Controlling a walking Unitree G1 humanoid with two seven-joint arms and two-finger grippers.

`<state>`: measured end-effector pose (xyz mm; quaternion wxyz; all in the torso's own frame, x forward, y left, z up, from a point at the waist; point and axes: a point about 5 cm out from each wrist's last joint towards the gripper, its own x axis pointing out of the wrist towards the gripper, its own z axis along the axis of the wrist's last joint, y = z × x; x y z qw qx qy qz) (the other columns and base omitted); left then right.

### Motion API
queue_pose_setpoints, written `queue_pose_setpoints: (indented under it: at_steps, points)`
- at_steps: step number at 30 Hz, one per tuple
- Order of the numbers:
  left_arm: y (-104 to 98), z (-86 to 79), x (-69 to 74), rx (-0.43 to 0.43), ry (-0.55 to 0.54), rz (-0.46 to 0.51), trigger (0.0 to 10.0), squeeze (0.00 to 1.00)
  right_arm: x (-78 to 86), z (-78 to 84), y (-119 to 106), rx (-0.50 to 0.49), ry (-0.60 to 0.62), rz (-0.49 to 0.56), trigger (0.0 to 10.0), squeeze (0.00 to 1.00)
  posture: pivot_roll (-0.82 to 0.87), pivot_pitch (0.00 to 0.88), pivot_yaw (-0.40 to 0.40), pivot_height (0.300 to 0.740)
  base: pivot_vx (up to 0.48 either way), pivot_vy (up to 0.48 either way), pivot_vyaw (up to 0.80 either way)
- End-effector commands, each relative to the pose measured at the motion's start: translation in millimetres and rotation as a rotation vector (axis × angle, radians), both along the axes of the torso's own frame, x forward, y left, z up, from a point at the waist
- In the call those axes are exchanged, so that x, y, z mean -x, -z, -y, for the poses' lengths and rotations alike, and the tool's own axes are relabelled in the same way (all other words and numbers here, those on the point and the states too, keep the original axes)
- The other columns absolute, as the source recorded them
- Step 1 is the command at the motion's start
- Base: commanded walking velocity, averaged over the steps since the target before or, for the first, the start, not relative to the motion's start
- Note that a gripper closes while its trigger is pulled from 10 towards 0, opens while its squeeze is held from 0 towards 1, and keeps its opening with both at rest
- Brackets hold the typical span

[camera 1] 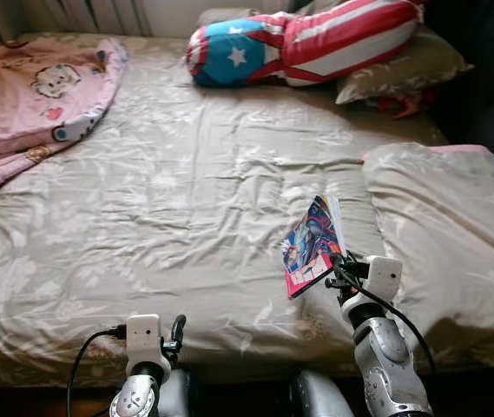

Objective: Clean up the room

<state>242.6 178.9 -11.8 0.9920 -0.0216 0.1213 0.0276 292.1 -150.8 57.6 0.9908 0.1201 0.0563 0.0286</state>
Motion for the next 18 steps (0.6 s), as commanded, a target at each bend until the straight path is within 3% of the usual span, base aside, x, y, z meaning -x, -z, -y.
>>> queue_pose_setpoints:
  at_steps: [1,18]
  points:
    - [4.3,0.6,5.2,0.001,-0.005,-0.024,10.0,0.0,-4.2,-0.3,-6.6,-0.001,-0.003,0.035,10.0,0.0,-0.05,0.192,-0.047,0.654,0.0,0.0,0.0]
    - [3.5,-0.3,4.3,-0.003,-0.008,-0.025,10.0,0.0,-5.7,-5.5,-6.4,-0.016,-0.052,0.036,10.0,0.0,-0.04,0.204,-0.043,0.635,0.0,0.0,0.0]
